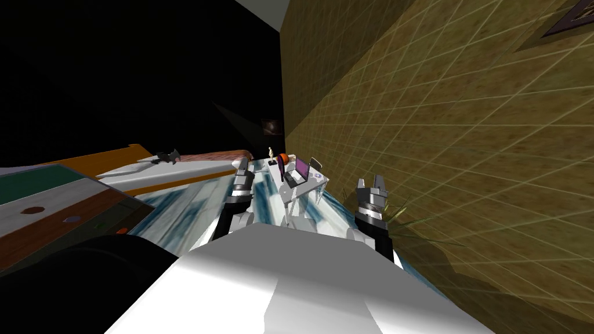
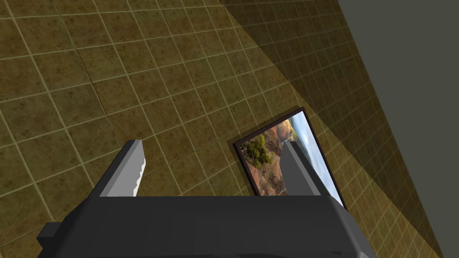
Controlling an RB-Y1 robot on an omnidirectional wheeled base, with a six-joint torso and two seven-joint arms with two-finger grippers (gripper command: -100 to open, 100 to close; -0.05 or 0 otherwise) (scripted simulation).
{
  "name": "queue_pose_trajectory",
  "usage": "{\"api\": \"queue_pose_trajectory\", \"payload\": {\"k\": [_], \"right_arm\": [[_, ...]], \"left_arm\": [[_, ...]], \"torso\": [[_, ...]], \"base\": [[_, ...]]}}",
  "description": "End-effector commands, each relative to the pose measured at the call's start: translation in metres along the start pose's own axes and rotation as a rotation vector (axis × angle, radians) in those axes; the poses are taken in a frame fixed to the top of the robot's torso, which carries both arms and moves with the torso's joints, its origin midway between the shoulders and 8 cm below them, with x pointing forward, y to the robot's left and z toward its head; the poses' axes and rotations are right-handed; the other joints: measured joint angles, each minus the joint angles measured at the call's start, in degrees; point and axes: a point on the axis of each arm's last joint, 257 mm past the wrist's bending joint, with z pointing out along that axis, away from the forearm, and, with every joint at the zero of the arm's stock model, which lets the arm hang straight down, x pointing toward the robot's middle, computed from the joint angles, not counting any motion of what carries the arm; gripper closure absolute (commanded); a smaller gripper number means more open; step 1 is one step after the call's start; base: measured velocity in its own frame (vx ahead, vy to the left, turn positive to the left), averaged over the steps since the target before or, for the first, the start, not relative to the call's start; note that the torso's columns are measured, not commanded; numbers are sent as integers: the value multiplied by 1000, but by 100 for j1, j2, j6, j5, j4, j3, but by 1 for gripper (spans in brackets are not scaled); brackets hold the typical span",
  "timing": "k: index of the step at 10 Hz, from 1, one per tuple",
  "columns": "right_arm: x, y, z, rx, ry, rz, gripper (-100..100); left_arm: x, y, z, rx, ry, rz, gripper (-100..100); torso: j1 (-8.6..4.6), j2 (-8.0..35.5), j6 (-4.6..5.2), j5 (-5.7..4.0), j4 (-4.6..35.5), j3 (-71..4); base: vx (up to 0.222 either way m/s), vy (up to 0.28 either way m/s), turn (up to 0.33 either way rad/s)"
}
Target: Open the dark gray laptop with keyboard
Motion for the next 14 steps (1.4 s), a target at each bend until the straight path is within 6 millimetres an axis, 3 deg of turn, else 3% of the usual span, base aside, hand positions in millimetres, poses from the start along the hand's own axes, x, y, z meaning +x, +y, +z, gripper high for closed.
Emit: {"api": "queue_pose_trajectory", "payload": {"k": [1,2,4,14], "right_arm": [[0,0,0,0,0,0,0],[0,0,0,0,0,0,0],[0,0,0,1,0,0,0],[0,0,0,1,0,0,0]], "left_arm": [[0,0,0,0,0,0,0],[3,1,0,0,27,18,-100],[7,5,0,-6,64,48,-100],[-6,62,-6,-163,141,244,-100]], "torso": [[0,423,0,0,423,-846],[0,846,0,0,846,-1692],[-13,1084,0,-3,1089,-2204],[5,1119,0,1,1116,-2226]], "base": [[0,0,0],[17,-22,11],[51,-61,21],[124,-157,48]]}}
